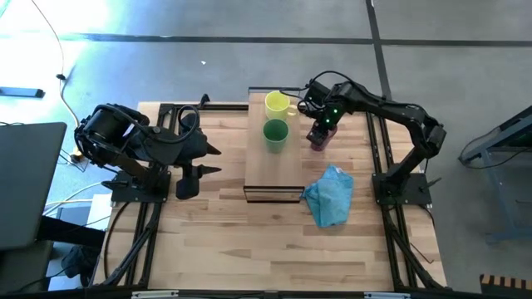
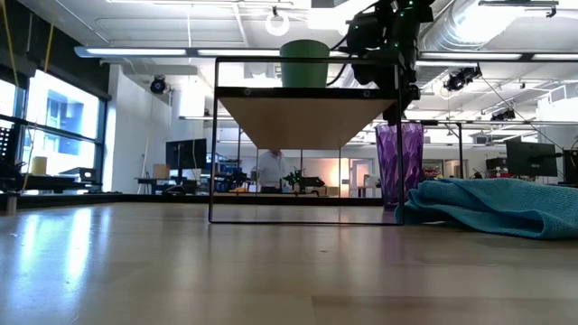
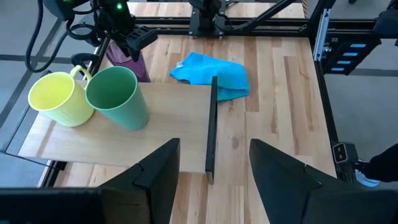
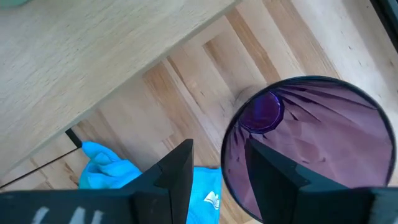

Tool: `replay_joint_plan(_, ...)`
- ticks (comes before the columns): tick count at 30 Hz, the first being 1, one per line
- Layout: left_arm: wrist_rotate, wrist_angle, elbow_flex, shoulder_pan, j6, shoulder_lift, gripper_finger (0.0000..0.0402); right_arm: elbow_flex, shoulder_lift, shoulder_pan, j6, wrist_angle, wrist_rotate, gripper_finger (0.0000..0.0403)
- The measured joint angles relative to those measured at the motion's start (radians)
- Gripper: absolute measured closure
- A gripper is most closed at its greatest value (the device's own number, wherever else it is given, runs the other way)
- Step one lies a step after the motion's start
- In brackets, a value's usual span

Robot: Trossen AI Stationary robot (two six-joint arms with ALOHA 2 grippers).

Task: Stack small to large cups/mugs on shelf
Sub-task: Put the purple glass on the shelf

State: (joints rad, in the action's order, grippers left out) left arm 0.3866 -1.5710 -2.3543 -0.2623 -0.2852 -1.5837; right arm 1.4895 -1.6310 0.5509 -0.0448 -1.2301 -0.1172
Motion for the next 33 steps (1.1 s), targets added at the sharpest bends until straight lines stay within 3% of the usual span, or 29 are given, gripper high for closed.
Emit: replay_joint_plan(33,0.000,0.000,0.000,0.000,0.026,0.000,0.0218,0.000,0.000,-0.008,-0.034,-0.069,0.035,0.0265)
